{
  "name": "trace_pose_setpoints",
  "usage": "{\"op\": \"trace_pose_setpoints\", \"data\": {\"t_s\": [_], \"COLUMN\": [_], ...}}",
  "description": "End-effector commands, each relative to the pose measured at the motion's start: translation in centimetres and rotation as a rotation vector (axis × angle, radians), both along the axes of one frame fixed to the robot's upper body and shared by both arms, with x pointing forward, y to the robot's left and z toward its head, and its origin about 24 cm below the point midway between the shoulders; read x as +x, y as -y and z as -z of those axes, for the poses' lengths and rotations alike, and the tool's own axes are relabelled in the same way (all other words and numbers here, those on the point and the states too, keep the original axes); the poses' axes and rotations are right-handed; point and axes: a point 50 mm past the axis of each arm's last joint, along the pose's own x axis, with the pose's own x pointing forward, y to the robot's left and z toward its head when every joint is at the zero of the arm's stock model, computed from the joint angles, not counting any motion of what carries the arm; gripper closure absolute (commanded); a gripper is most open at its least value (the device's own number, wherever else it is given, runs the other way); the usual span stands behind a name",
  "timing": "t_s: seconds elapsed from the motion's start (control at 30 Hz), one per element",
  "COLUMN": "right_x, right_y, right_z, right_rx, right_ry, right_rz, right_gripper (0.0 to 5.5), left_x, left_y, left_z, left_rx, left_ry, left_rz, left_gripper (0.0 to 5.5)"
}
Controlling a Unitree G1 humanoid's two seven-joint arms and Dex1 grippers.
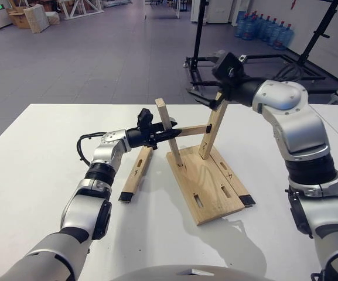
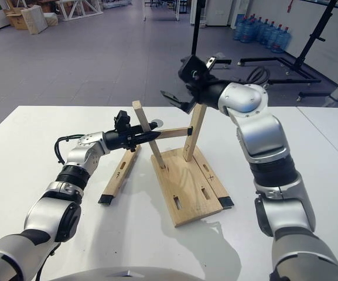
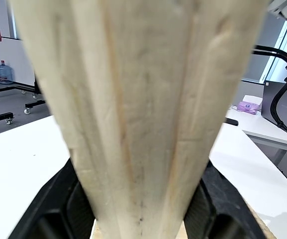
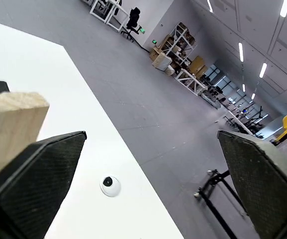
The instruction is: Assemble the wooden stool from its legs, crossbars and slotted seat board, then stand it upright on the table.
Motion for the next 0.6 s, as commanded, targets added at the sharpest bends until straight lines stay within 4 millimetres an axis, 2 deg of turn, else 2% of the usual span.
{"op": "trace_pose_setpoints", "data": {"t_s": [0.03,0.2,0.33,0.47,0.6], "right_x": [0.5,1.0,1.3,0.8,-0.5], "right_y": [-0.2,0.0,0.0,0.0,1.0], "right_z": [1.9,3.7,6.0,9.9,14.9], "right_rx": [-0.129,-0.2,-0.237,-0.342,-0.481], "right_ry": [0.02,0.021,-0.013,-0.079,-0.163], "right_rz": [0.023,0.063,0.076,0.056,0.038], "right_gripper": [0.65,0.65,0.65,0.65,0.65], "left_x": [-0.2,-0.1,-0.2,-0.4,-0.3], "left_y": [0.3,0.6,1.0,1.1,1.0], "left_z": [0.6,0.6,0.8,1.0,1.0], "left_rx": [0.059,0.065,0.081,0.087,0.089], "left_ry": [-0.01,-0.011,-0.015,-0.02,-0.019], "left_rz": [0.005,0.009,0.007,0.008,0.007], "left_gripper": [3.48,3.48,3.48,3.48,3.48]}}
